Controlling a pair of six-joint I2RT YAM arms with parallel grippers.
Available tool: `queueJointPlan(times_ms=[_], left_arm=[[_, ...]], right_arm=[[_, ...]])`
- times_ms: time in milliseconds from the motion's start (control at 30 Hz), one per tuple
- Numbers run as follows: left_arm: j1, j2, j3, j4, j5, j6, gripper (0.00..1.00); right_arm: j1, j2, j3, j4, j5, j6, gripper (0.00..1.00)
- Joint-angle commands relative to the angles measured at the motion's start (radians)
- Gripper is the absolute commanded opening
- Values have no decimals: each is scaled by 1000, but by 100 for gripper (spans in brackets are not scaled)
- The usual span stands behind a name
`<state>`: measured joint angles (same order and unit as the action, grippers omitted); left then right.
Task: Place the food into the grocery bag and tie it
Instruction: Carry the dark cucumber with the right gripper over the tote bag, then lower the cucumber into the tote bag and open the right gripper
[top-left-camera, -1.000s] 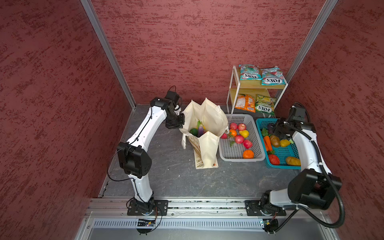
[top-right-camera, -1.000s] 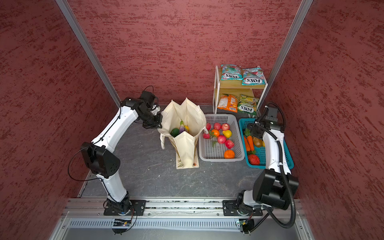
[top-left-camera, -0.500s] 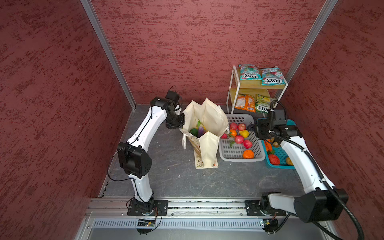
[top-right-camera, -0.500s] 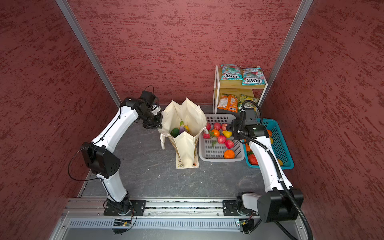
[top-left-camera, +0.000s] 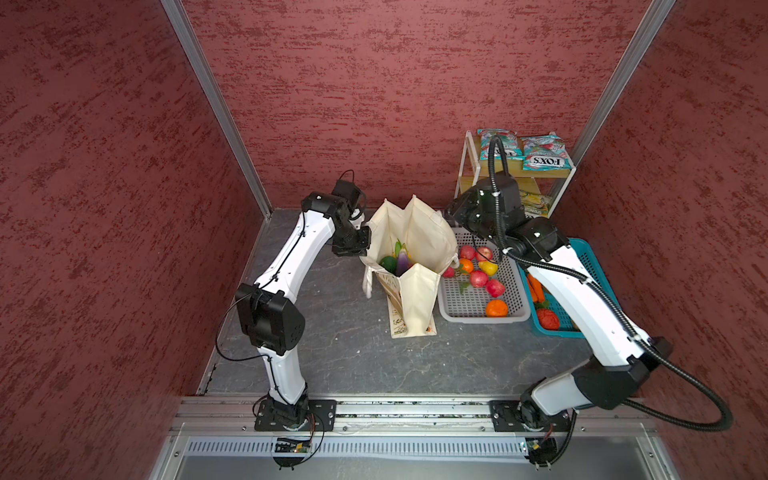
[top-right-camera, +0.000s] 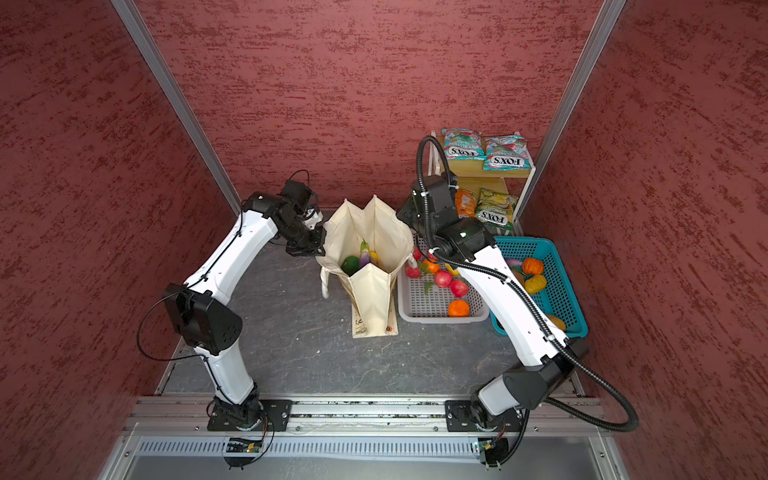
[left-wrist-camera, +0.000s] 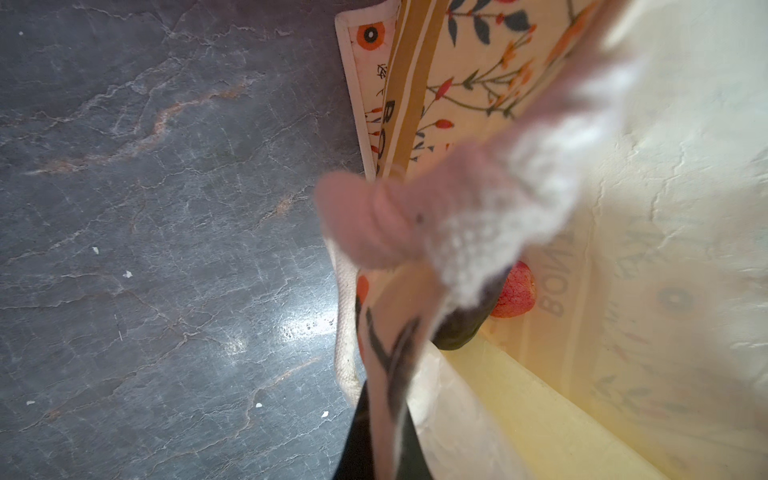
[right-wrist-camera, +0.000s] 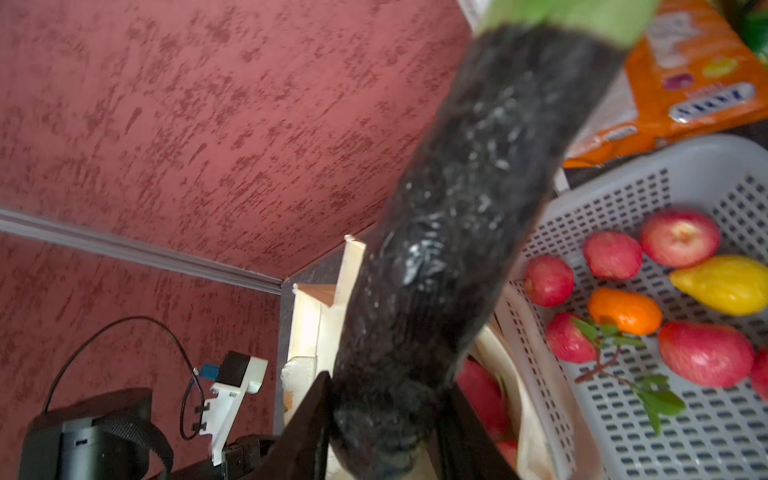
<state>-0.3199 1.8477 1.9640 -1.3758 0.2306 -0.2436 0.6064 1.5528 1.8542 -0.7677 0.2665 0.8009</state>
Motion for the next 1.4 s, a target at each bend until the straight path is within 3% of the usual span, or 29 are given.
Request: queueJointPlan(times_ms=[0,167,500,833,1100,1367], left_arm=[[-1,2,27,-2,4,26,0],[1,-17,15,-4,-3,29,0],[13,-10,43,-7,0,27,0],[14,18,78,-7,4,24,0],[21,24,76,-8,3,27,0],[25,27,78,-14,-4,24,0]], right_arm=[[75,58,70,27,66,-249,40],[134,132,99,28,37,-394,40],[141,197,46,-27,-70,-556,40],[135,231,29,-96,-109,-611,41],[106,275,32,-126,-206,-633,40],[95,367,111,-270,-267,-761,39]])
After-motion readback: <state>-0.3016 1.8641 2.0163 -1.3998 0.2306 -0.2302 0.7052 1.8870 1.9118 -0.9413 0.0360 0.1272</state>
